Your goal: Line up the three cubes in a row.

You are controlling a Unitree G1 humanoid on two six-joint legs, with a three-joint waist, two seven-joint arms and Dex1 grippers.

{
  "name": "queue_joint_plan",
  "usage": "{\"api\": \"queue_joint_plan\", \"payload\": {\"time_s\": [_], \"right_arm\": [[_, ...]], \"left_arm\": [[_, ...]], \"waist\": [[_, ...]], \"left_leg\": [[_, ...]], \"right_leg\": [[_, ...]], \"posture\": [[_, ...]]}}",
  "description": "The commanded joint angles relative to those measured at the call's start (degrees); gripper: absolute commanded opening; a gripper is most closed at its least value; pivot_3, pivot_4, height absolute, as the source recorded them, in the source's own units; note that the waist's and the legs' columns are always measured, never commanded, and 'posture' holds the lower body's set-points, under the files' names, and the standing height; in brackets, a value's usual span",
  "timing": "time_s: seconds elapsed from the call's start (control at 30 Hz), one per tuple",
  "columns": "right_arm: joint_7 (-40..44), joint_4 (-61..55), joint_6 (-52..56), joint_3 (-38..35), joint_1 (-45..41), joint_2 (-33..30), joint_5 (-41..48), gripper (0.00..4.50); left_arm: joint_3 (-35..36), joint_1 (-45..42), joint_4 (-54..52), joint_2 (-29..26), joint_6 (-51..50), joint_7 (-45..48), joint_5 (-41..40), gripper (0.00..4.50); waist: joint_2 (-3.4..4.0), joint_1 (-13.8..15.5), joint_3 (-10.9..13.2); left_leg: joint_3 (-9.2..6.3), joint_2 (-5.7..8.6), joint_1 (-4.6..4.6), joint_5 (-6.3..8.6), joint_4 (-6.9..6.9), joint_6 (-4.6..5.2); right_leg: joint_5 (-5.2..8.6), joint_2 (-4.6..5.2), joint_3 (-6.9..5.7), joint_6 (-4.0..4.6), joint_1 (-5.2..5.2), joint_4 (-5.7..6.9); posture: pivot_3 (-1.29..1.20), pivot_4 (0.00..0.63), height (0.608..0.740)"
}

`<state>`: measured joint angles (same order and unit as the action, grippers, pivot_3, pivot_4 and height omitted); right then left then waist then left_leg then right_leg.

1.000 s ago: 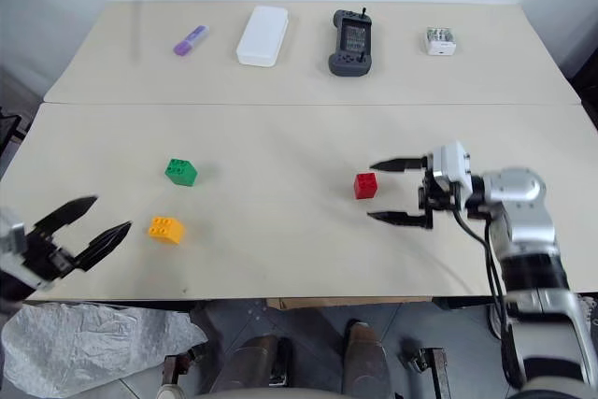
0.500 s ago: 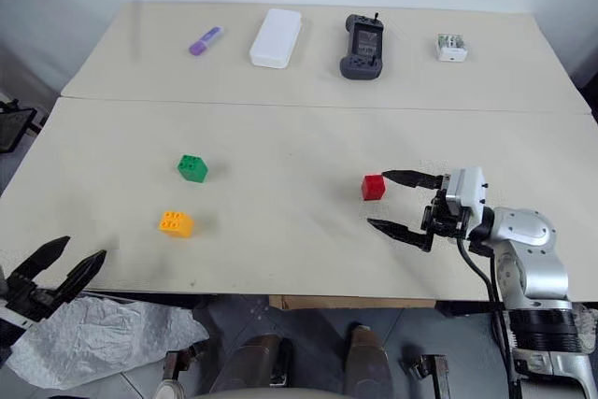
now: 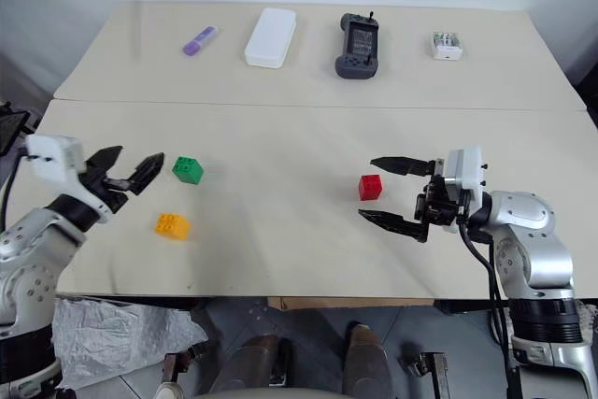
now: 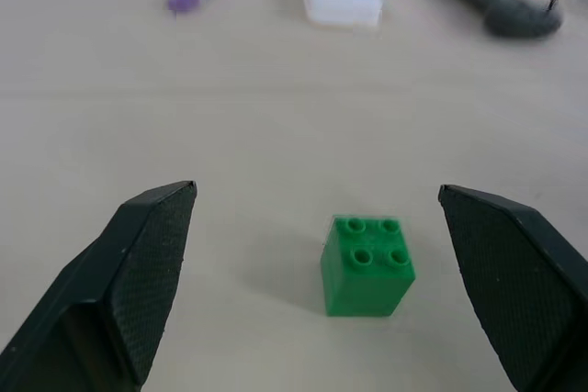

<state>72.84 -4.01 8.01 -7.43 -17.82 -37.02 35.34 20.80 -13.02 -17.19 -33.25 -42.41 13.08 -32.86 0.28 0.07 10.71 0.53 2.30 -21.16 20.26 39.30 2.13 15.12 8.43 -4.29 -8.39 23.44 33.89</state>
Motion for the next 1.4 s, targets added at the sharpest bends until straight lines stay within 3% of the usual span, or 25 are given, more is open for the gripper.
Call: {"api": "queue_joint_plan", "payload": {"time_s": [0.03, 0.27, 0.37, 0.63, 0.77, 0.87, 1.0, 1.13, 1.4], "right_arm": [[-0.46, -1.27, -0.86, 0.25, -0.55, 1.29, 0.14, 4.48], [-2.38, -2.87, -1.53, 1.15, 0.51, 3.63, -0.91, 4.48], [-3.11, -4.04, -1.17, 0.95, 1.36, 3.80, -0.74, 4.50], [-4.40, -4.67, -1.27, -1.24, 3.41, 2.44, -0.69, 4.50], [-5.02, -4.71, -1.64, -4.13, 5.14, 0.67, -0.72, 4.50], [-5.29, -4.55, -2.20, -8.59, 8.79, -1.61, -0.52, 4.50], [-5.69, -3.09, -3.25, -13.25, 12.95, -3.43, -0.79, 4.50], [-5.43, -1.89, -5.31, -16.06, 16.75, -3.75, -1.53, 4.50], [-4.38, -0.31, -10.33, -18.72, 21.68, -2.64, -1.46, 4.50]], "left_arm": [[-2.76, -3.74, 2.35, 0.40, -1.28, -0.95, 2.24, 4.50], [-8.13, -8.49, 7.68, 1.73, -2.30, -0.93, 6.48, 4.50], [-8.57, -9.01, 8.77, 1.53, -3.07, -0.74, 7.52, 3.92], [-8.64, -11.16, 10.79, 0.05, -3.21, 6.34, 6.28, 1.55], [-11.31, -14.21, 12.02, -3.12, 3.94, 21.48, 4.67, 1.51], [-18.14, -21.56, 16.50, -5.07, 13.39, 40.33, 5.14, 1.51], [-29.91, -34.21, 28.26, -1.27, 18.06, 52.81, 11.17, 1.51], [-37.81, -42.47, 41.21, 4.75, 24.19, 56.45, 18.96, 1.51], [-41.43, -47.38, 58.01, 11.64, 36.17, 56.51, 28.21, 1.51]], "waist": [[-0.01, 0.03, 0.00], [-0.01, 0.04, 0.00], [-0.01, 0.04, 0.00], [-0.01, 0.27, 0.00], [-0.01, 0.80, 0.00], [-0.01, 1.53, 0.00], [-0.01, 2.08, 0.00], [-0.02, 1.82, 0.01], [-0.07, 1.17, 0.04]], "left_leg": [[0.00, 0.01, 0.00, 0.00, 0.01, 0.01], [0.00, 0.00, 0.00, -0.01, 0.02, 0.00], [0.00, 0.00, -0.01, -0.01, 0.03, 0.00], [0.00, 0.00, -0.01, -0.01, 0.06, -0.01], [0.00, 0.00, -0.06, -0.01, 0.16, -0.01], [0.01, -0.02, -0.10, -0.01, 0.20, -0.01], [0.03, 0.05, -0.10, -0.01, 0.40, 0.08], [0.28, 0.19, -0.06, 0.01, 0.46, 0.19], [0.85, 0.00, -0.09, 0.03, 0.44, 0.22]], "right_leg": [[0.00, 0.00, 0.00, 0.00, 0.00, 0.00], [0.00, -0.02, -0.02, 0.00, -0.01, 0.00], [0.00, -0.02, -0.02, 0.00, 0.00, 0.00], [0.00, -0.02, -0.02, 0.00, -0.02, 0.01], [0.00, -0.02, -0.04, 0.00, -0.03, 0.00], [0.00, -0.04, -0.09, 0.00, -0.03, -0.03], [-0.06, -0.04, -0.11, -0.12, -0.24, -0.06], [-0.11, -0.11, -0.11, -0.21, -0.36, -0.13], [-0.11, -0.23, -0.06, -0.22, -0.23, -0.16]], "posture": [[0.00, 0.150, 0.740], [0.00, 0.150, 0.740], [0.00, 0.150, 0.740], [0.00, 0.150, 0.740], [0.00, 0.150, 0.740], [0.00, 0.150, 0.740], [0.00, 0.150, 0.740], [0.00, 0.150, 0.740], [0.00, 0.150, 0.740]]}}
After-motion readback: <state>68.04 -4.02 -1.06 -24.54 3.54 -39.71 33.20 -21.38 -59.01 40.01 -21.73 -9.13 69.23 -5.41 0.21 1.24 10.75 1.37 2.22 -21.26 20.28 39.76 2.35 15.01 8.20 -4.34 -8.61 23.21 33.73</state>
